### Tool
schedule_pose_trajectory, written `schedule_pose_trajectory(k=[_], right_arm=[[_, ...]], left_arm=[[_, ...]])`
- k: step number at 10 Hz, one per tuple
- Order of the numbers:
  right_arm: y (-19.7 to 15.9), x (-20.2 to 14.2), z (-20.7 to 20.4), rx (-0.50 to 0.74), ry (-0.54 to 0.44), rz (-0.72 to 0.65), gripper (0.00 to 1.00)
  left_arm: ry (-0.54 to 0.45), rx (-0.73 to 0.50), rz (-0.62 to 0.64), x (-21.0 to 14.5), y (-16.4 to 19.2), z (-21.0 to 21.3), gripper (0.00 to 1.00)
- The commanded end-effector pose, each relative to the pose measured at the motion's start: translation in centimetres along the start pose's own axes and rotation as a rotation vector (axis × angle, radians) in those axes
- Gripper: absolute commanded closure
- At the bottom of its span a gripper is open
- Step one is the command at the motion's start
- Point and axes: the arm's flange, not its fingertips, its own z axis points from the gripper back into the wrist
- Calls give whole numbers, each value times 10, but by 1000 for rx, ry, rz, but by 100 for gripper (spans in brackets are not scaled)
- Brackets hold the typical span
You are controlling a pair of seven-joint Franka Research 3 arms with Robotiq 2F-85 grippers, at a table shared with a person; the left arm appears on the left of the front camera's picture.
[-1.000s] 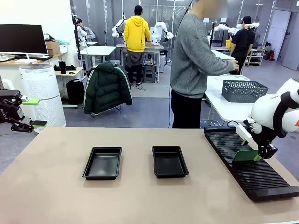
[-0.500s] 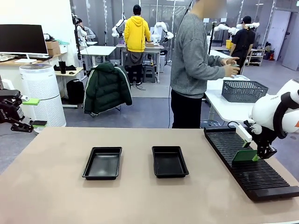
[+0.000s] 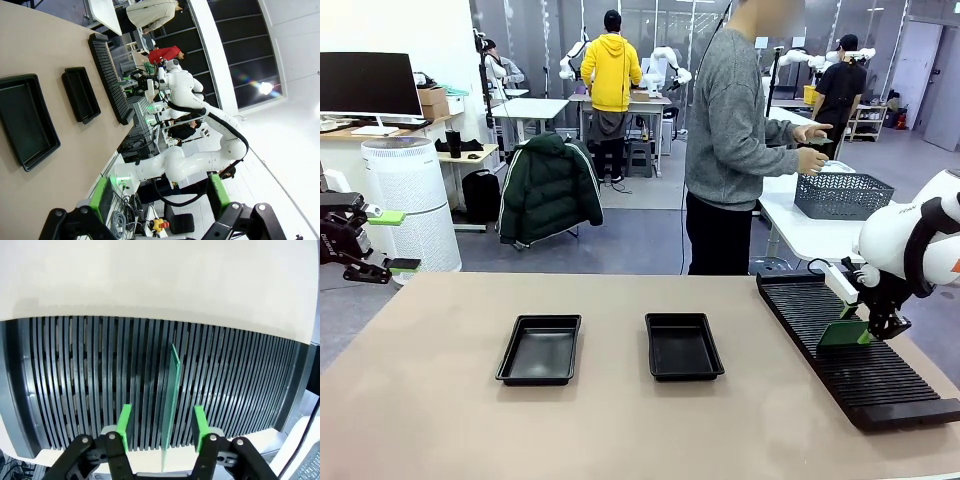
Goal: Inspect and transfer BCBs to ESD trays.
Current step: Pick up the Blank PCB from the PCB Rack and place it in the left ESD tray.
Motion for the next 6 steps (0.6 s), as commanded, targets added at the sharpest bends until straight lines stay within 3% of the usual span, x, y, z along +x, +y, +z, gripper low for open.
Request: schedule_pose_trajectory(k=[1,2,3,4,5,6], right_arm=[[3,4,-4,-27,-7,-17,44],[3,5,-3,-23,-8,-16,39],[3,5,-3,-21,-6,-17,49],[3,5,-3,-18,-4,-21,44],[4,5,-3,-16,0,-25,53],[3,4,-4,-13,1,-26,49]], left_arm=[[0,-2,1,0,-1,0,0],[0,-2,1,0,-1,0,0],[0,-2,1,0,-1,0,0],[0,-2,1,0,-1,0,0],[0,-2,1,0,-1,0,0],[0,-2,1,0,-1,0,0]])
